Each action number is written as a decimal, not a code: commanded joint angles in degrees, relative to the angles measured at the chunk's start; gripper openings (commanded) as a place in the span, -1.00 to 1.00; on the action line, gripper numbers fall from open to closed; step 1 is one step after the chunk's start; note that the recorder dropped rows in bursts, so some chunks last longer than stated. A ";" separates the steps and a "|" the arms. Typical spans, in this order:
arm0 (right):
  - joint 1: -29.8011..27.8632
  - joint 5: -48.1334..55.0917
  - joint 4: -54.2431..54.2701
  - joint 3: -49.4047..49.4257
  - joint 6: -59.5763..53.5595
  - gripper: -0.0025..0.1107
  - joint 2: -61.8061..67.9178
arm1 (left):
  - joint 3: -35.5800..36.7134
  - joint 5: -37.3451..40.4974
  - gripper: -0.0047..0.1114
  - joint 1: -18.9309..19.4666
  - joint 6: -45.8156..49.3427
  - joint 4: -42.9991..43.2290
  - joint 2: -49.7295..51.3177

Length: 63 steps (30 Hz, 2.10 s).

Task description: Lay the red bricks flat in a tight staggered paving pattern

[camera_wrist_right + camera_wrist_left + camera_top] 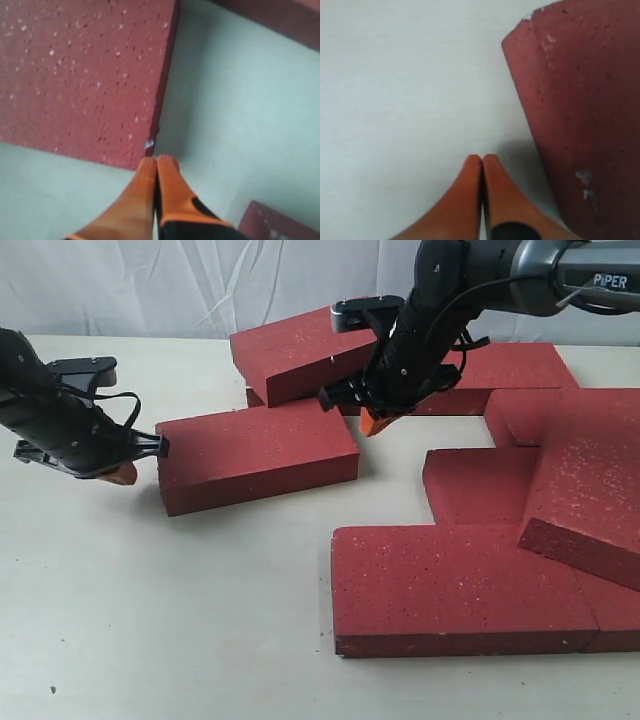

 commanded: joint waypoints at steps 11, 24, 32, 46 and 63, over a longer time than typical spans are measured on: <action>-0.11 -8.07 5.16 0.01 0.24 -0.97 6.16 | -0.17 -6.52 -0.92 -2.50 4.66 -5.86 -0.05; -0.11 -1.11 6.81 0.01 0.13 -0.97 4.64 | -0.17 -10.56 -0.92 -2.50 11.81 -5.86 0.10; -0.23 0.84 4.01 0.01 0.61 -0.97 0.30 | -0.17 -5.79 -0.92 1.45 9.94 -1.73 -1.50; 5.83 2.55 10.01 1.04 -0.50 -0.97 -2.57 | -0.17 3.17 -0.92 4.95 5.61 -4.77 -5.82; 14.16 -5.50 11.32 1.75 -0.35 -0.97 3.36 | -0.17 -2.88 -0.92 4.95 10.13 -9.16 -0.40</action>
